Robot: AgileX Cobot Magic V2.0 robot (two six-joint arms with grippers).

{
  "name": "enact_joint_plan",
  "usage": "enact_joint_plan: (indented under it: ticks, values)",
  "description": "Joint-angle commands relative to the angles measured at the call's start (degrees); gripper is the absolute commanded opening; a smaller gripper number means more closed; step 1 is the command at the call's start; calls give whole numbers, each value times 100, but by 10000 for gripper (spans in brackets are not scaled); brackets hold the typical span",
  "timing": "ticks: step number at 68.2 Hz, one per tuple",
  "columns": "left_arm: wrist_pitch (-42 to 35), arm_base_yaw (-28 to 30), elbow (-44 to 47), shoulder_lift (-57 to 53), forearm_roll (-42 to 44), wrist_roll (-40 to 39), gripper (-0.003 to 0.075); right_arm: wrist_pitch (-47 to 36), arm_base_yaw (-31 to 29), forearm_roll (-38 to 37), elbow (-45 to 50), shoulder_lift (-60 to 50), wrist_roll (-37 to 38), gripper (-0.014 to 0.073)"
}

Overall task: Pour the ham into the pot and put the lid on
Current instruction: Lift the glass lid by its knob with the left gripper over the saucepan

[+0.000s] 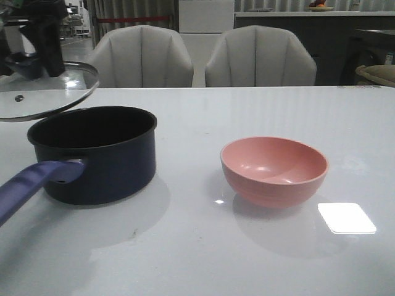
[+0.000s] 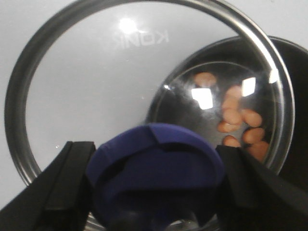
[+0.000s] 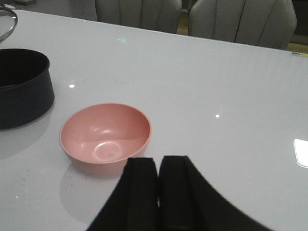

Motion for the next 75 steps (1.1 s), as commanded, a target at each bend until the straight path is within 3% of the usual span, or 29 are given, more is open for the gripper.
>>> enact_joint_plan:
  ticks: [1,25,57,75]
  values:
    - [-278,-280,-209,-352,-26,15,112,-369,3,36,-171,29,-6,145]
    - [96,-987,-233,-238,-25,37,112,-369,3,36,-171,29,-6,145]
    - [260,-1024,-258,-72,91,49,115,-369,3,36,-171,29,-6,145]
    - [139,-1024,-258,-72,91,49,204,-369,3,36,-171,29,-6,145]
